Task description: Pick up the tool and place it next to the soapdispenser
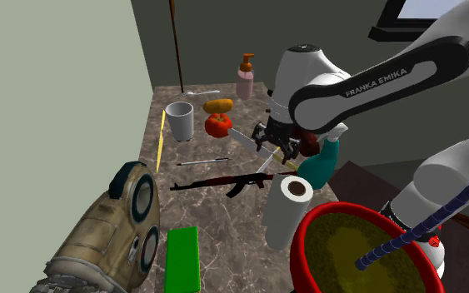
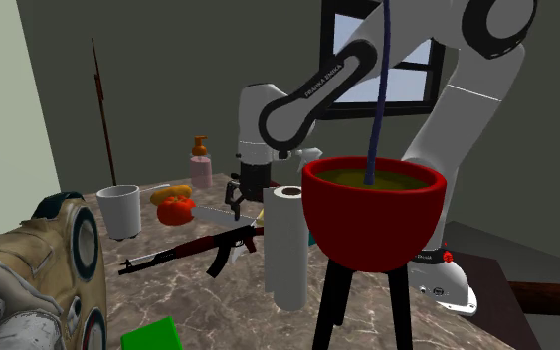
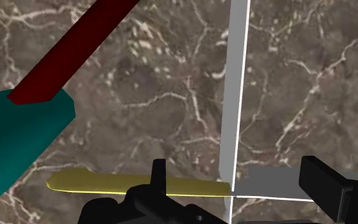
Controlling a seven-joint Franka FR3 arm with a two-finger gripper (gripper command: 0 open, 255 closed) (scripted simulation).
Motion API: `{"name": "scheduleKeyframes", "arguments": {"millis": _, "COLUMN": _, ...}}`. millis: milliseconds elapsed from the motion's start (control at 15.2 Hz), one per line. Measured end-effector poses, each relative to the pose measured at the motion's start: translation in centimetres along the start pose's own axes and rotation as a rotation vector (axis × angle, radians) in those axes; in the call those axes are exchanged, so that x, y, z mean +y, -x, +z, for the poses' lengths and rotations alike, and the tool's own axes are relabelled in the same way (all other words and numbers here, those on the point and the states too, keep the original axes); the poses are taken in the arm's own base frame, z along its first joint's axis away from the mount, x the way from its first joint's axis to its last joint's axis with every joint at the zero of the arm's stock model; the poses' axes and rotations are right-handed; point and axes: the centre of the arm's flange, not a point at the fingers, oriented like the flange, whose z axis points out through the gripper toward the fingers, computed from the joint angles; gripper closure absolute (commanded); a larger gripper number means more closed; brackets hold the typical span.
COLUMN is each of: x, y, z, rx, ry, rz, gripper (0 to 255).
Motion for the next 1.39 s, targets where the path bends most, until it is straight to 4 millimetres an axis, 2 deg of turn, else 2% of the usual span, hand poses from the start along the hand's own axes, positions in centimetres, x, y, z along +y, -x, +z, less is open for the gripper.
{"name": "scheduleKeyframes", "arguments": {"millis": 264, "x": -0.1, "y": 0.2, "z": 1.9, "rx": -0.001, "ry": -0.008, "rz": 0.007, "gripper": 0}}
{"name": "scheduleKeyframes", "arguments": {"millis": 726, "x": -0.6, "y": 0.3, "z": 2.2, "rx": -0.002, "ry": -0.02, "rz": 0.008, "gripper": 0}}
{"name": "scheduleKeyframes", "arguments": {"millis": 792, "x": -0.6, "y": 0.2, "z": 2.3, "rx": -0.002, "ry": -0.022, "rz": 0.008, "gripper": 255}}
{"name": "scheduleKeyframes", "arguments": {"millis": 1386, "x": -0.9, "y": 0.5, "z": 2.5, "rx": -0.002, "ry": -0.023, "rz": 0.007, "gripper": 255}}
